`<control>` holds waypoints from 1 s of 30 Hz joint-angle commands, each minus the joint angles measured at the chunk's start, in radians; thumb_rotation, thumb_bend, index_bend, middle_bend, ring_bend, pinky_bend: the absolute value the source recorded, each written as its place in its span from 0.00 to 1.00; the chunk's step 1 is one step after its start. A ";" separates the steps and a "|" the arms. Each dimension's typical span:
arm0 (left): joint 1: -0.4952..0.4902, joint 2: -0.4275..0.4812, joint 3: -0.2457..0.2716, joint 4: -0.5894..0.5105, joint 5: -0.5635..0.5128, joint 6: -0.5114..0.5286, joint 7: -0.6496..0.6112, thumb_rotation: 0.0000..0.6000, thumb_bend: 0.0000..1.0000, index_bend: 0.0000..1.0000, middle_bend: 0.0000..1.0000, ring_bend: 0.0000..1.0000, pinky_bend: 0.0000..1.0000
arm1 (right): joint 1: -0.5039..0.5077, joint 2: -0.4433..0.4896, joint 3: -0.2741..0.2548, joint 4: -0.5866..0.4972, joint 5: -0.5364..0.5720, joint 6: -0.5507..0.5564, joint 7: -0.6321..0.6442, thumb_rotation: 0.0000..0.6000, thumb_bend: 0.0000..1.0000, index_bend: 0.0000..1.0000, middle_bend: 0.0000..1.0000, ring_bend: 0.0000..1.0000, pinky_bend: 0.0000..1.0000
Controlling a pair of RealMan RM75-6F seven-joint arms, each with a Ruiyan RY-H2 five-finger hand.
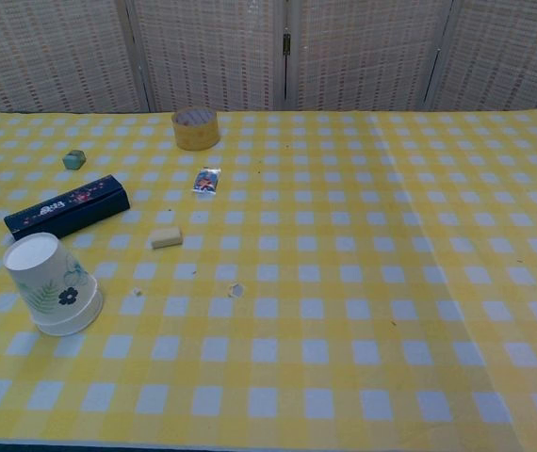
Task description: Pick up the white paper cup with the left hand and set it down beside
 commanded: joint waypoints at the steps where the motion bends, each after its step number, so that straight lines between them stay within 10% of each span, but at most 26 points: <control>1: -0.002 0.000 -0.001 0.000 0.003 0.001 0.001 1.00 0.24 0.00 0.00 0.00 0.00 | 0.000 0.001 0.002 -0.001 0.001 0.002 0.001 1.00 0.40 0.00 0.00 0.08 0.00; 30: -0.238 0.067 0.054 -0.023 0.240 -0.255 -0.101 1.00 0.39 0.17 0.08 0.09 0.04 | -0.005 0.026 0.027 -0.014 -0.035 0.070 0.021 1.00 0.40 0.00 0.00 0.10 0.00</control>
